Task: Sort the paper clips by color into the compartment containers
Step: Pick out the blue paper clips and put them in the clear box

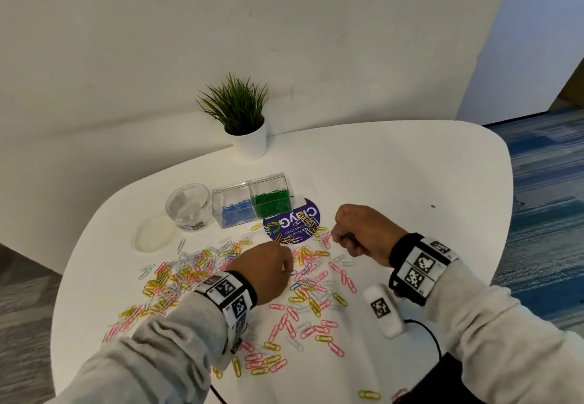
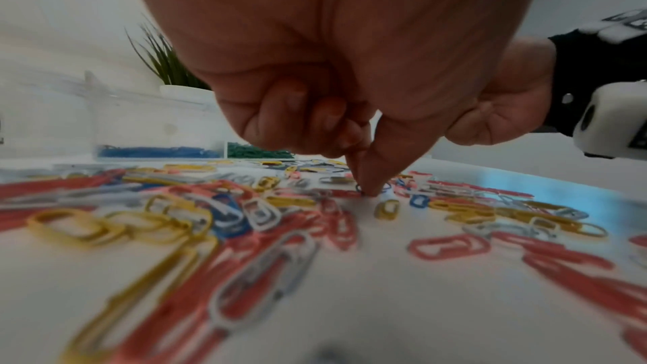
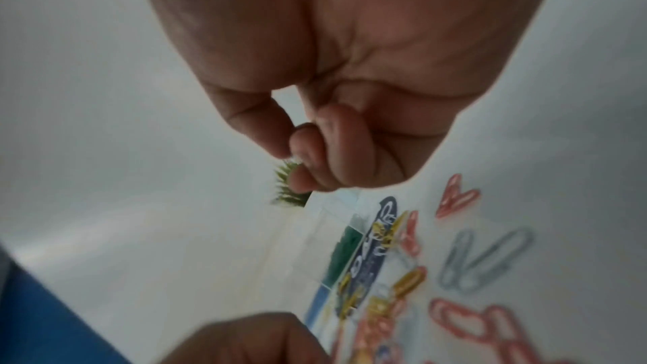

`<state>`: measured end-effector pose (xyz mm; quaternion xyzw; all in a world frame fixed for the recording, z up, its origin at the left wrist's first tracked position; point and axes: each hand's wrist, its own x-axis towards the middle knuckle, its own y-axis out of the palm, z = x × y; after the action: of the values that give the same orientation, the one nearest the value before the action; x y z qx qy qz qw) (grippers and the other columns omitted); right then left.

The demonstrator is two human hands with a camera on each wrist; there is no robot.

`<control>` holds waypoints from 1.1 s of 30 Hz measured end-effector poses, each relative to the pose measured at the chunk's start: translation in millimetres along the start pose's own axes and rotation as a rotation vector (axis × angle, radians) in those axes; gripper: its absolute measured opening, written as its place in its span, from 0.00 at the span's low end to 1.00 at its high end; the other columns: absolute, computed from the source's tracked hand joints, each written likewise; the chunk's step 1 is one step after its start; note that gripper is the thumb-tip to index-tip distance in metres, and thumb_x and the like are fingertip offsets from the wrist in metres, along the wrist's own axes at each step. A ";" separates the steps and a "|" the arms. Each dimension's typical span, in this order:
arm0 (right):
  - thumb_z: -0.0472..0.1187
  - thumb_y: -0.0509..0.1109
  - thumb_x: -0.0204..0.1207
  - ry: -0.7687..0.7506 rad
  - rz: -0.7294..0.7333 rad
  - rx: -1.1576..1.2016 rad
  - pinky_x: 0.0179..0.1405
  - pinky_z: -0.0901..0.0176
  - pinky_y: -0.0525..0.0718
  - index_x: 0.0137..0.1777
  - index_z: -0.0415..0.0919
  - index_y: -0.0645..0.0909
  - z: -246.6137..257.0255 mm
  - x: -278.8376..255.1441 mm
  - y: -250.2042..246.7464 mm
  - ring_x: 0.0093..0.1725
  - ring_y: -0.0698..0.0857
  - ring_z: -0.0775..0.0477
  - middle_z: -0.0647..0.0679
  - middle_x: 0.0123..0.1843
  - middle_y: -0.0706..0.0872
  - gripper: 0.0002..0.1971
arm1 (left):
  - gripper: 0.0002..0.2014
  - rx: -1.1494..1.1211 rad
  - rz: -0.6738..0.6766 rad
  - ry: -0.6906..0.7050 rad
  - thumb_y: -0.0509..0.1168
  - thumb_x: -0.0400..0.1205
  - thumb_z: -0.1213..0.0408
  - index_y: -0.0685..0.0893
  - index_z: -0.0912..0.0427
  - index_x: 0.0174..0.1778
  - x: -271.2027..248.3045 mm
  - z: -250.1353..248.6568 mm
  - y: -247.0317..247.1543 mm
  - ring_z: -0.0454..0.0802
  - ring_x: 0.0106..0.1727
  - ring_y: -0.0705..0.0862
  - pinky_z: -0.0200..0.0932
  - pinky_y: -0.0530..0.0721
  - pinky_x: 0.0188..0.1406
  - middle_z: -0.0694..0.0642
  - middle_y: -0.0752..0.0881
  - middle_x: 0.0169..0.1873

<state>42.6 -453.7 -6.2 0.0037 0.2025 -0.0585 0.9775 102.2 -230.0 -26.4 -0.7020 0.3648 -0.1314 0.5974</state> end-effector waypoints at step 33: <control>0.42 0.69 0.79 -0.347 0.364 -1.392 0.45 0.60 0.76 0.56 0.53 0.87 13.2 9.8 55.8 0.46 0.78 0.55 0.58 0.46 0.80 0.10 | 0.10 0.022 -0.038 0.153 0.65 0.83 0.53 0.87 0.46 0.58 -22.0 7.5 -24.4 0.46 0.48 0.81 0.40 0.78 0.45 0.46 0.86 0.49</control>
<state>63.2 -399.8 1.1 -0.5928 0.0314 0.2467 0.7660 100.2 -209.2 0.0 -0.6901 0.3944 -0.2000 0.5730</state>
